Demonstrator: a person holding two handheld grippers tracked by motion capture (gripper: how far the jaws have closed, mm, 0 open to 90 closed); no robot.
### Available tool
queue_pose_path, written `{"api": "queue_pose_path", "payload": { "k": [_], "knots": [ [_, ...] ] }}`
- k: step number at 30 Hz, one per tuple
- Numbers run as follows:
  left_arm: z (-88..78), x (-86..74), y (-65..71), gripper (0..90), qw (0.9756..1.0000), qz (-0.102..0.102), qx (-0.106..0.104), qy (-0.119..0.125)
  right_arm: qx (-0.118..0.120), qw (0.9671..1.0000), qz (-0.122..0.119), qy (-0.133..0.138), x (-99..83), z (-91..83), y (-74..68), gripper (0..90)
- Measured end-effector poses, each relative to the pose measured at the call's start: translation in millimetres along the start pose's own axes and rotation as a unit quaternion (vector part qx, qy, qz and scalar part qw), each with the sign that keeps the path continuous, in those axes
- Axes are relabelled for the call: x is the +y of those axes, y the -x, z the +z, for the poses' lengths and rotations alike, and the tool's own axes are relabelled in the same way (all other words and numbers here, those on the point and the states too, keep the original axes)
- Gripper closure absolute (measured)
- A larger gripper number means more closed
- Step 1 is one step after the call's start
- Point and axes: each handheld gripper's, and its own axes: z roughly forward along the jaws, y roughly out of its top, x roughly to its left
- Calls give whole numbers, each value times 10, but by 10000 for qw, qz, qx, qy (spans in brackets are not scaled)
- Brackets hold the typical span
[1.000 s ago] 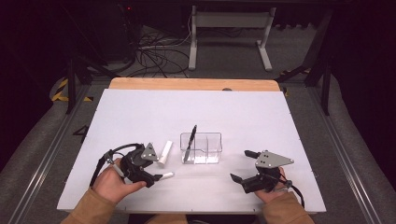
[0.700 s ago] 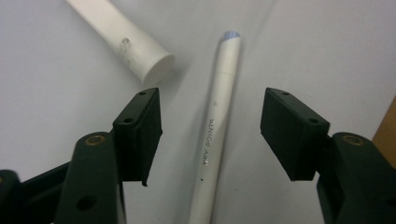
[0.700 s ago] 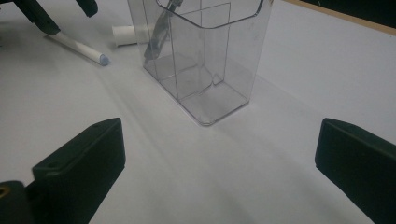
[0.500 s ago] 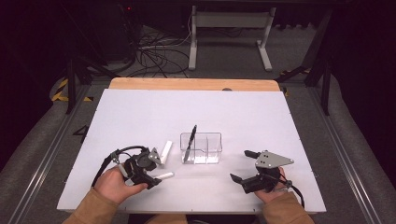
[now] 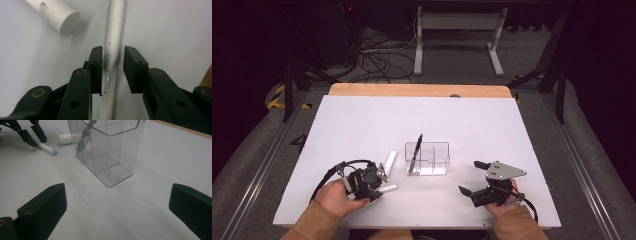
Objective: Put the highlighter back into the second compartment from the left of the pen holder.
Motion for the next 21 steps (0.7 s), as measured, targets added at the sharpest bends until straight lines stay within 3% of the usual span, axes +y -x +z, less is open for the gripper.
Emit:
{"api": "queue_pose_path", "payload": {
  "k": [4, 10, 21],
  "knots": [
    [37, 3, 1, 719, 9999, 44, 97, -42, -21, 10000, 15, 11, 1, -5, 2, 17],
    [41, 3, -2, 779, 9999, 137, 22, -23, -10, 10000, 17, 8, 0, -1, 4, 17],
    [36, 6, -2, 785, 9998, 202, 19, -27, -13, 10000, 17, 6, 1, -2, 1, 17]
  ]
}}
